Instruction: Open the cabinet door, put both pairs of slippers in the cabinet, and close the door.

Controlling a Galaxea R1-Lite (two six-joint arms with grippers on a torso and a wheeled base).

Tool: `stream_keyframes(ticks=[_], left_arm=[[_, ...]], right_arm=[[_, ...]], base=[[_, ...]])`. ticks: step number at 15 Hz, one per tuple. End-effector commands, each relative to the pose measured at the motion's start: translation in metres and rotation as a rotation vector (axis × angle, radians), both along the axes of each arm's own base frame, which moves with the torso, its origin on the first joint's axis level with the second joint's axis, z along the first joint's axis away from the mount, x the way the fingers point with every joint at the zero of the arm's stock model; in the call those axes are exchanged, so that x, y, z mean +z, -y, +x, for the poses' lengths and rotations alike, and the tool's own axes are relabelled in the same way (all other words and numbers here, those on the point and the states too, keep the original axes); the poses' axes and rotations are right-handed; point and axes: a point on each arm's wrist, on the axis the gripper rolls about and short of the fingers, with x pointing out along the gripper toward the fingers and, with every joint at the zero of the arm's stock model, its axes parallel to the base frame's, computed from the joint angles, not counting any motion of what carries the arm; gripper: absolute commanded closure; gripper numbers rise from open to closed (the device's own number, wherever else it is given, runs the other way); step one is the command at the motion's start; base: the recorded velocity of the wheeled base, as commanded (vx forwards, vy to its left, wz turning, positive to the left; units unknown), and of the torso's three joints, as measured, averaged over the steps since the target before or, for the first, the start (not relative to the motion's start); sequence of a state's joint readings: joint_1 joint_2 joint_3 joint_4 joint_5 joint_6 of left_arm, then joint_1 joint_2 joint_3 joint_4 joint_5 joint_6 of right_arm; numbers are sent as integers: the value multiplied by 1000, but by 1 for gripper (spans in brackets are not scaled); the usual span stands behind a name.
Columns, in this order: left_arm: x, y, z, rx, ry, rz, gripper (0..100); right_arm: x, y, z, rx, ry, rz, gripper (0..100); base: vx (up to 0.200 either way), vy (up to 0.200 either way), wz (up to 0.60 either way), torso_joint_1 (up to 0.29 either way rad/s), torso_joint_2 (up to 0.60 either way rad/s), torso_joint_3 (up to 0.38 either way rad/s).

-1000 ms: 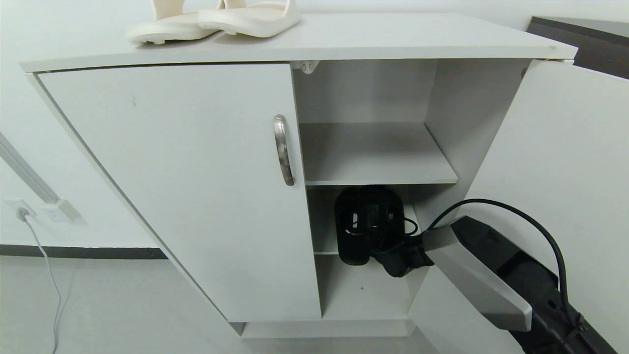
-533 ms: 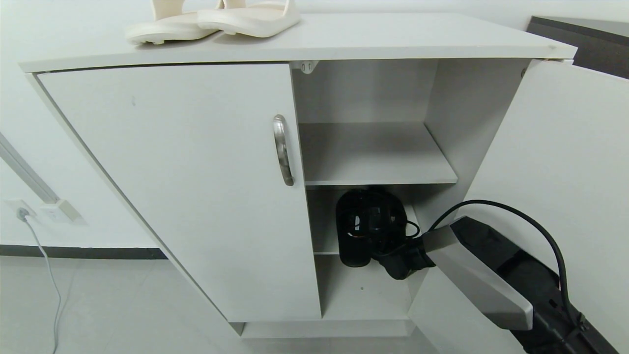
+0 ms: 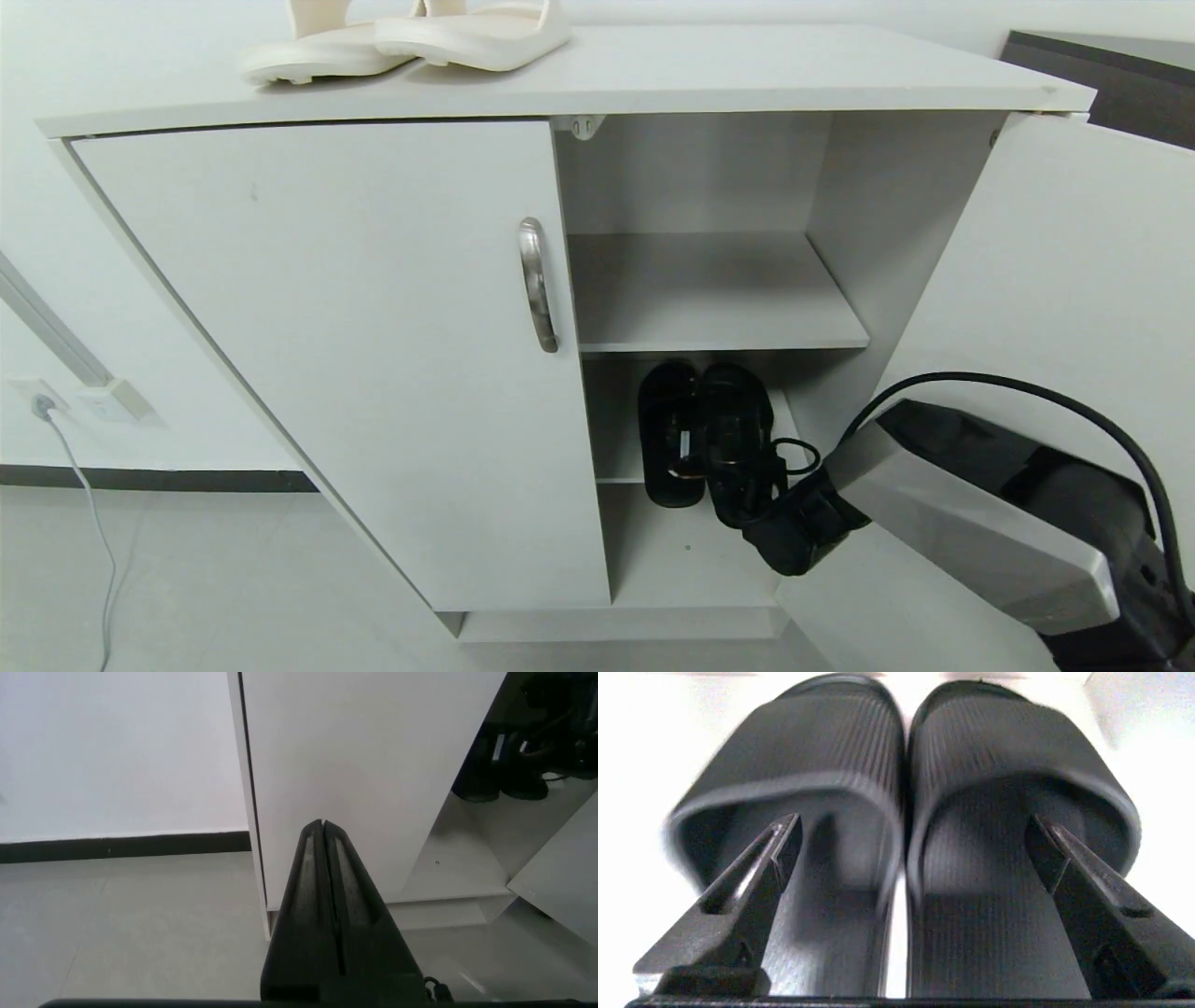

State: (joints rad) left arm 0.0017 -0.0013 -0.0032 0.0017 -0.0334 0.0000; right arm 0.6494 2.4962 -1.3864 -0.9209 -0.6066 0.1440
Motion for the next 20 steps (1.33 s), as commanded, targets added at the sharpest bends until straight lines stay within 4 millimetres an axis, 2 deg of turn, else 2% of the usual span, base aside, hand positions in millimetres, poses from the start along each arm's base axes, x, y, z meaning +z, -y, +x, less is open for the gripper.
stream_keyframes(ticks=[1,2,3,4,5,6,8,13,20], left_arm=[[0,0,0,-1,-1,-2,100],[0,0,0,-1,-1,-2,100],[0,0,0,-2,-1,-2,100],[0,0,0,-2,-1,-2,100],[0,0,0,-2,-1,-2,100],[0,0,0,-2,-1,-2,100],[0,0,0,-2,-1,-2,100],[0,0,0,-2,-1,-2,100],[0,0,0,-4,-1,-3,100]], right_arm=[[33,1,-49,63,31,25,0],[35,2,-59,77,24,21,0],[38,11,-89,108,-4,0,0],[45,17,-105,124,0,6,0],[45,17,-105,124,0,6,0],[54,30,-136,158,-3,7,0],[57,36,-153,185,0,13,0],[56,33,-155,194,-2,14,0],[56,31,-157,202,-2,14,0]], base=[[0,0,0,0,0,0],[0,0,0,0,0,0],[0,0,0,0,0,0],[0,0,0,0,0,0],[0,0,0,0,0,0],[0,0,0,0,0,0],[0,0,0,0,0,0],[0,0,0,0,0,0],[-200,0,0,-1,0,3]])
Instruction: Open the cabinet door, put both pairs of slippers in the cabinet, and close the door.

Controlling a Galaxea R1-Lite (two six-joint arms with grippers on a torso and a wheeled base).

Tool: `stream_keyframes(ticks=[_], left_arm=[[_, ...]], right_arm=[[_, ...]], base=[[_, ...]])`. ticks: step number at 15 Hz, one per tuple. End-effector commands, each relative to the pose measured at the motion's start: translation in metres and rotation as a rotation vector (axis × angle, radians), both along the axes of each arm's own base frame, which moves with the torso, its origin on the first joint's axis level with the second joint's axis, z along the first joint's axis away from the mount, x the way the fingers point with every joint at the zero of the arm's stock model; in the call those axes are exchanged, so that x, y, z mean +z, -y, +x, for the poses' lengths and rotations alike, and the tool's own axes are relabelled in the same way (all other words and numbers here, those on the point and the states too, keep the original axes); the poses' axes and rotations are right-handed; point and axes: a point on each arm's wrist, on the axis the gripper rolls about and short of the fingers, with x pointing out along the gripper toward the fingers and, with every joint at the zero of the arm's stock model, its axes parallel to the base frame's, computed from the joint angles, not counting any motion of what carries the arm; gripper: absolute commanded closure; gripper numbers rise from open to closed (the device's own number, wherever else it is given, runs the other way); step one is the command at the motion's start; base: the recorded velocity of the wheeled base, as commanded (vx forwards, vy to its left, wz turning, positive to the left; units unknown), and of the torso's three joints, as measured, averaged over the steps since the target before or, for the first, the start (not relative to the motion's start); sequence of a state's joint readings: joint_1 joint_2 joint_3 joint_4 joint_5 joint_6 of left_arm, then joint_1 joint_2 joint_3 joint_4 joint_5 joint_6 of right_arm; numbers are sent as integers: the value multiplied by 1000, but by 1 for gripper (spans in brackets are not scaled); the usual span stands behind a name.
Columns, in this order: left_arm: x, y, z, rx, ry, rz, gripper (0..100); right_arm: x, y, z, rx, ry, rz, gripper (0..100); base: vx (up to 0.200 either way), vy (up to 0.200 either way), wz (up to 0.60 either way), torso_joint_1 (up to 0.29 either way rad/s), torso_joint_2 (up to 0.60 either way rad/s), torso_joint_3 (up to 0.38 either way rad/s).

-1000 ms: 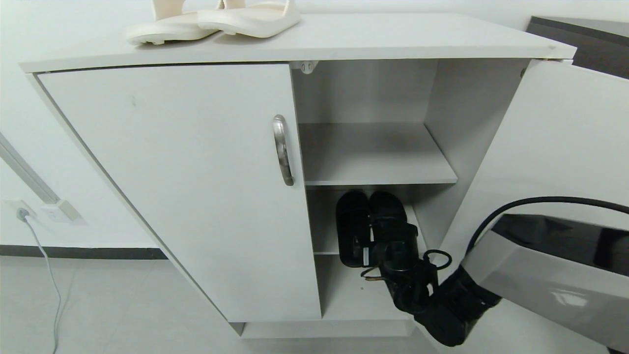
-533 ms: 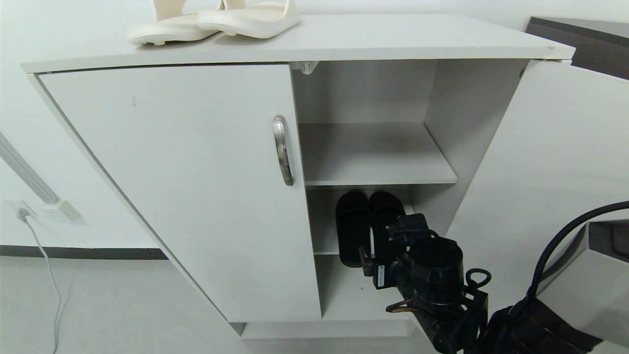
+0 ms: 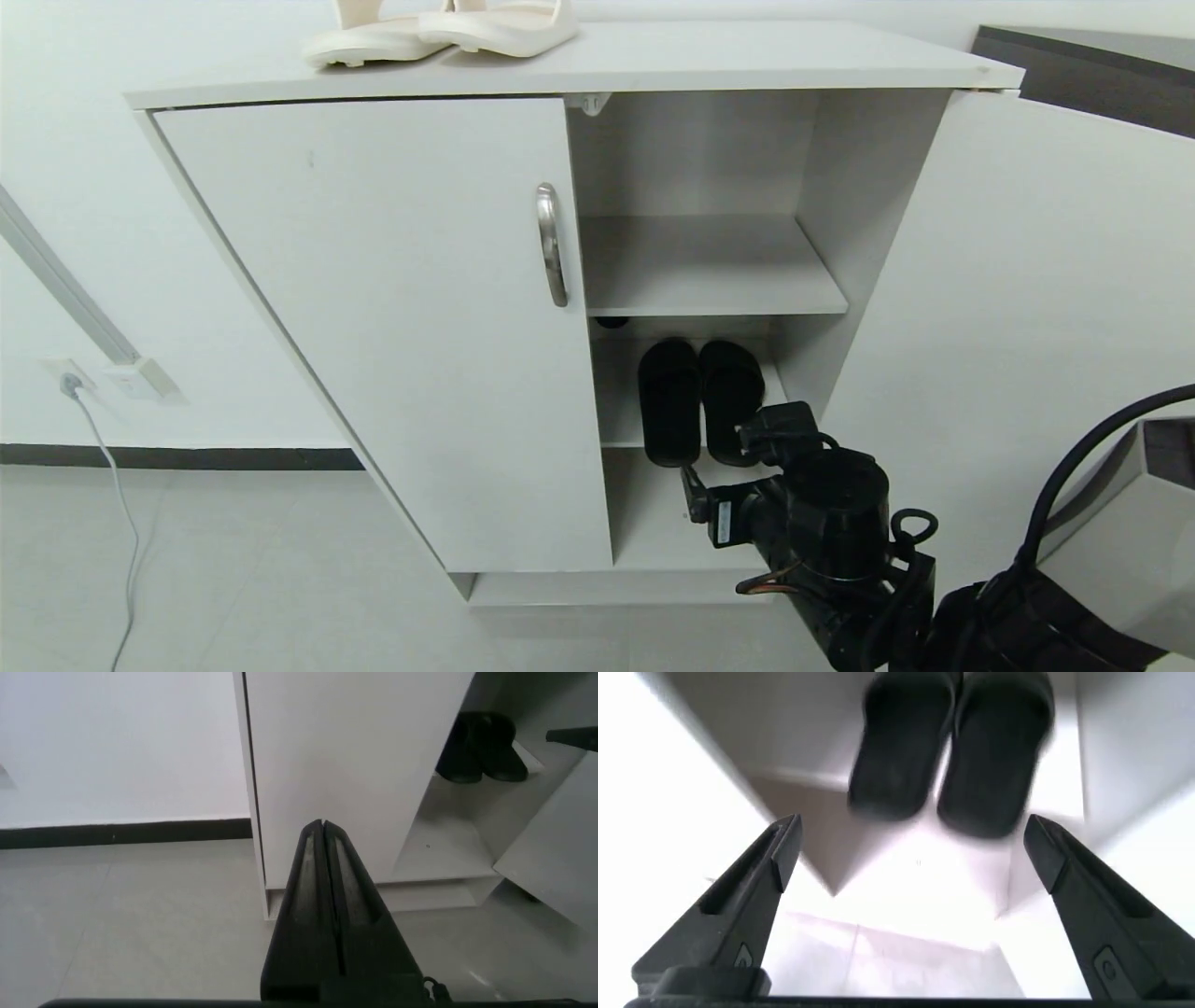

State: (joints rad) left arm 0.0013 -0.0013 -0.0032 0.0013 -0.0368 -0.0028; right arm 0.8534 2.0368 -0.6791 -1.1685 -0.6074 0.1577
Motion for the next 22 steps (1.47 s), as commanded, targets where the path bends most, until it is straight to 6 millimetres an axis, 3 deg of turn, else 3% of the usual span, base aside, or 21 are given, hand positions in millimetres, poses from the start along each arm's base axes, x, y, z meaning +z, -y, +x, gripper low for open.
stream_keyframes(ticks=[1,16,22], left_arm=[[0,0,0,0,-2,0,100],[0,0,0,-6,-1,4,100],[0,0,0,-6,-1,4,100]], right_arm=[[0,0,0,1,1,2,0],[2,0,0,-1,21,25,0],[-1,-1,1,-2,19,21,0]], base=[[-200,0,0,2,2,-2],[0,0,0,0,0,0],[0,0,0,2,2,155]])
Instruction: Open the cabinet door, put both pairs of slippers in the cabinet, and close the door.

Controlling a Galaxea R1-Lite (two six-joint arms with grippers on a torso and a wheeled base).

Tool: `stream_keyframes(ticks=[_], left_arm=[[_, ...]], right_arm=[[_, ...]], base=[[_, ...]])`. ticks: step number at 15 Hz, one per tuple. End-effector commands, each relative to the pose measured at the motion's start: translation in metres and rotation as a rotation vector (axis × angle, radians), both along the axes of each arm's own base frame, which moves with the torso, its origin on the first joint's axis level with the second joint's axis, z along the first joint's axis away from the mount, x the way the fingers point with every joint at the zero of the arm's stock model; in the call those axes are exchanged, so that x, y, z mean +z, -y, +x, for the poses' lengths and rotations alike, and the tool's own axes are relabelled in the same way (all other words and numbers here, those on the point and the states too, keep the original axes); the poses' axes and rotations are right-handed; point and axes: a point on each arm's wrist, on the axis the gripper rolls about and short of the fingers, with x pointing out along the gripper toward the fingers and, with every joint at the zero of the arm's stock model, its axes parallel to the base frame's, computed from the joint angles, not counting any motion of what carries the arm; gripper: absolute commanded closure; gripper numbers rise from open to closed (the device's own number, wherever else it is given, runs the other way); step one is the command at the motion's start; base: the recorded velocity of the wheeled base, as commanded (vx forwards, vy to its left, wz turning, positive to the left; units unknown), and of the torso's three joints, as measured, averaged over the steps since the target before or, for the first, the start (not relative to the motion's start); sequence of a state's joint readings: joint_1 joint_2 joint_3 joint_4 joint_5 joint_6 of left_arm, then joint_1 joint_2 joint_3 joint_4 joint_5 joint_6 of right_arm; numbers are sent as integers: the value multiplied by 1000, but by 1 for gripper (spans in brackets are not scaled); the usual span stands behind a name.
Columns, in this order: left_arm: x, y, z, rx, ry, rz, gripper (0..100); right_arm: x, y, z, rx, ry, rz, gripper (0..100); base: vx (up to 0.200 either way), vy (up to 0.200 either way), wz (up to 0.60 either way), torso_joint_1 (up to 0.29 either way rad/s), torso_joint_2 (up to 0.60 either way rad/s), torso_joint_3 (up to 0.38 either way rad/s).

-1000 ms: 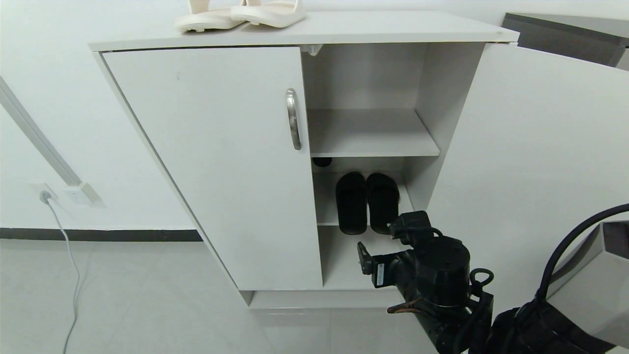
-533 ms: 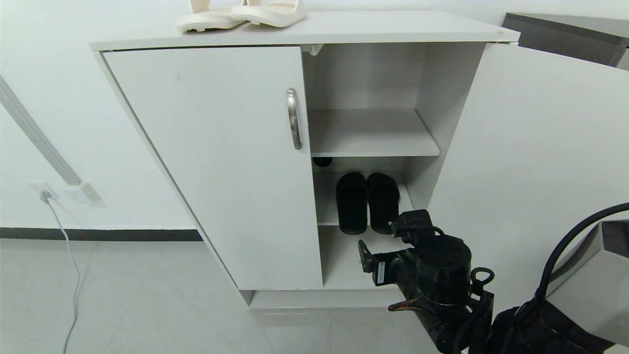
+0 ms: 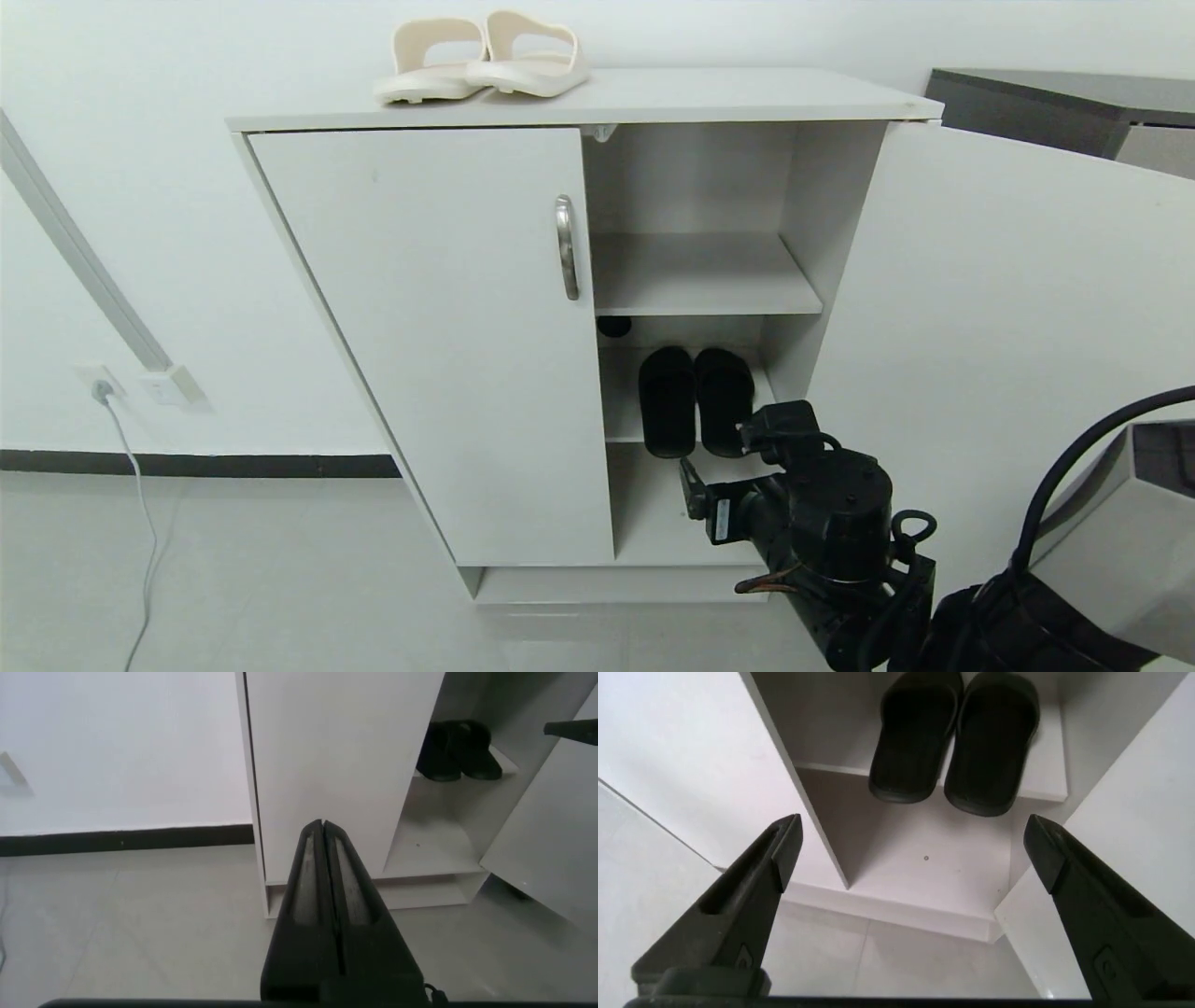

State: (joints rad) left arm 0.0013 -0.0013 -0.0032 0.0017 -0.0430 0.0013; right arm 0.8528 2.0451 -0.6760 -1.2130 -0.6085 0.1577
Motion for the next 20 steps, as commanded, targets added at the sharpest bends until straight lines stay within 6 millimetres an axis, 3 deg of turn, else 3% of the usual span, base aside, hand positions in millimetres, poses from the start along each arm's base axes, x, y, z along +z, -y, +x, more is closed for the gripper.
stream_keyframes(ticks=[1,13,20], left_arm=[[0,0,0,0,-1,0,100],[0,0,0,5,-1,-4,100],[0,0,0,5,-1,-4,100]], right_arm=[[-2,-1,1,0,-2,-2,0],[-3,-1,1,-2,-5,-6,0],[-5,-1,1,-2,-5,-6,0]], base=[[0,0,0,-2,-2,183],[0,0,0,1,1,27],[0,200,0,2,1,4]])
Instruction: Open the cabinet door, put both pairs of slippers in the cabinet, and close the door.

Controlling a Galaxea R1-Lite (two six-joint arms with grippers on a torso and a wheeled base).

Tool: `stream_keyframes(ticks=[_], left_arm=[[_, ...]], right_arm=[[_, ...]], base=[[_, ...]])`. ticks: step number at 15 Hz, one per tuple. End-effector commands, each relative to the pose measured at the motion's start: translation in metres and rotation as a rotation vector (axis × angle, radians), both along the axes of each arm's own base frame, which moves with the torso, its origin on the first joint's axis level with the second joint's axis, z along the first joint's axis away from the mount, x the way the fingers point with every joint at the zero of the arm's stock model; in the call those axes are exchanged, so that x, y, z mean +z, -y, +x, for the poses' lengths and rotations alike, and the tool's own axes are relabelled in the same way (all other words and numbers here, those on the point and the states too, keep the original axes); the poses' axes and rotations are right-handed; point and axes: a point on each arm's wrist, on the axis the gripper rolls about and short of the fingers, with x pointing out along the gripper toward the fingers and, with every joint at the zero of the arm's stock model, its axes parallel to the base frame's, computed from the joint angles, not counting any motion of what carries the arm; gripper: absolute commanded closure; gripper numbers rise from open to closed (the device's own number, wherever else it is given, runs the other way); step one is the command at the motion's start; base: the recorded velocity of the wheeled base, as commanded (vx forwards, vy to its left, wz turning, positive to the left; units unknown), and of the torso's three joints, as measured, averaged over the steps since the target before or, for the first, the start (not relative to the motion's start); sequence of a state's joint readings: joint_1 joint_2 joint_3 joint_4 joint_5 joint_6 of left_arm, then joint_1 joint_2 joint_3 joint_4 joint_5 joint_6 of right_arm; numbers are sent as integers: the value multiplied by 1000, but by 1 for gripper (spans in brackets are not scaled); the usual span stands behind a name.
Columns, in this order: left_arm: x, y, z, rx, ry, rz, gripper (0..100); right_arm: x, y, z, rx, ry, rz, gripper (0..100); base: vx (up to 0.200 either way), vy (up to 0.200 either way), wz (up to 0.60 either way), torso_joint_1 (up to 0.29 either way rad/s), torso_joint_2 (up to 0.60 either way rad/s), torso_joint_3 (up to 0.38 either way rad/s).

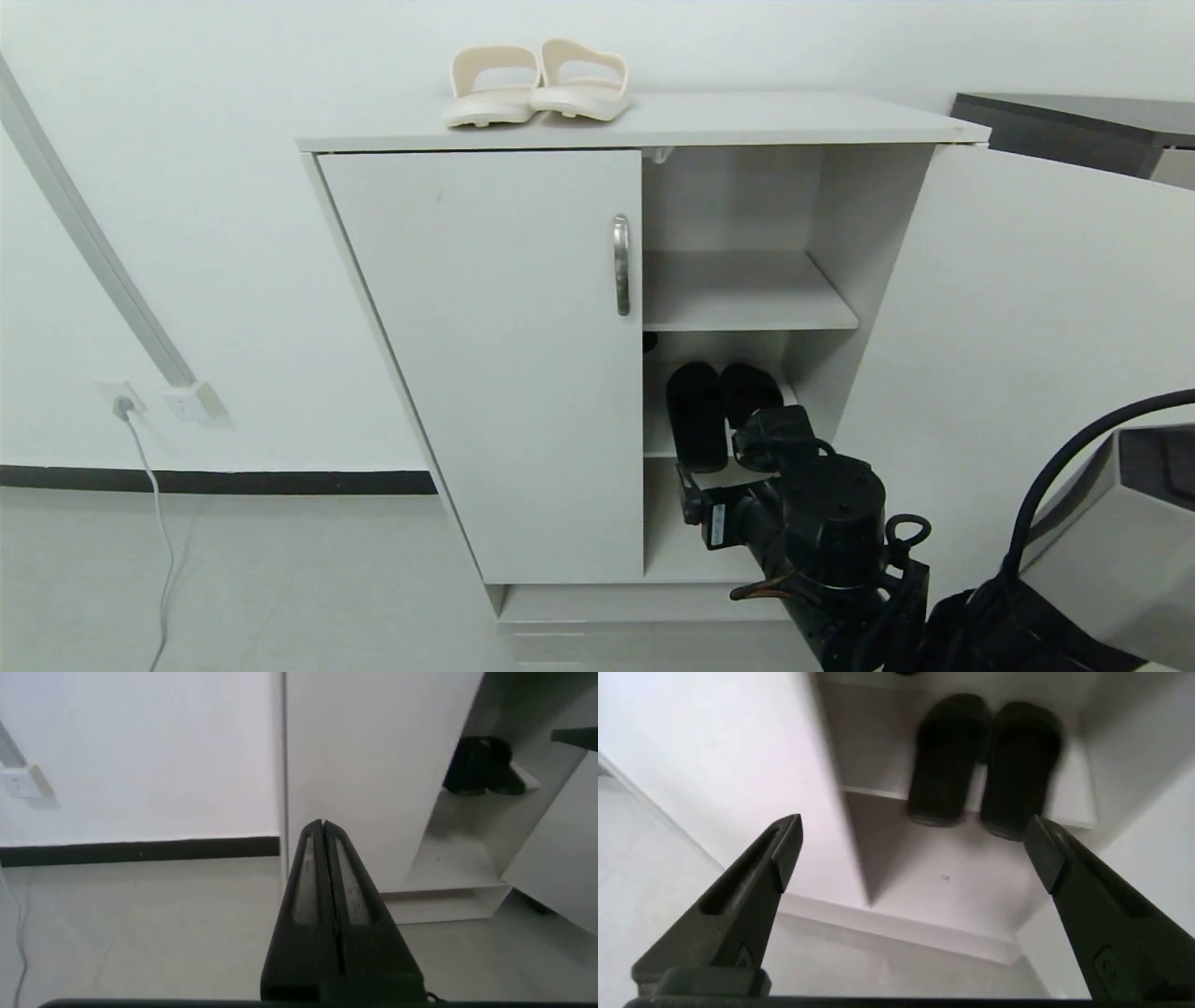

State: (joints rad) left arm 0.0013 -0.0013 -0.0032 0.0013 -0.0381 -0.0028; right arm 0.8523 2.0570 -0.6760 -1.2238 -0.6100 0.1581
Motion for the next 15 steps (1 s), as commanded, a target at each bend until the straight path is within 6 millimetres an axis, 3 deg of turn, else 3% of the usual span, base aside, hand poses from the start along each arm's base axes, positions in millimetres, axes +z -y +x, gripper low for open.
stream_keyframes(ticks=[1,13,15], left_arm=[[0,0,0,0,-2,0,100],[0,0,0,0,-2,0,100],[0,0,0,2,-2,0,100]], right_arm=[[-3,-1,1,-1,-1,-2,0],[-5,-2,1,-1,2,1,0],[-5,-1,1,-2,10,5,0]], base=[[0,200,0,7,2,2],[0,200,0,3,2,3],[0,0,0,0,0,0]])
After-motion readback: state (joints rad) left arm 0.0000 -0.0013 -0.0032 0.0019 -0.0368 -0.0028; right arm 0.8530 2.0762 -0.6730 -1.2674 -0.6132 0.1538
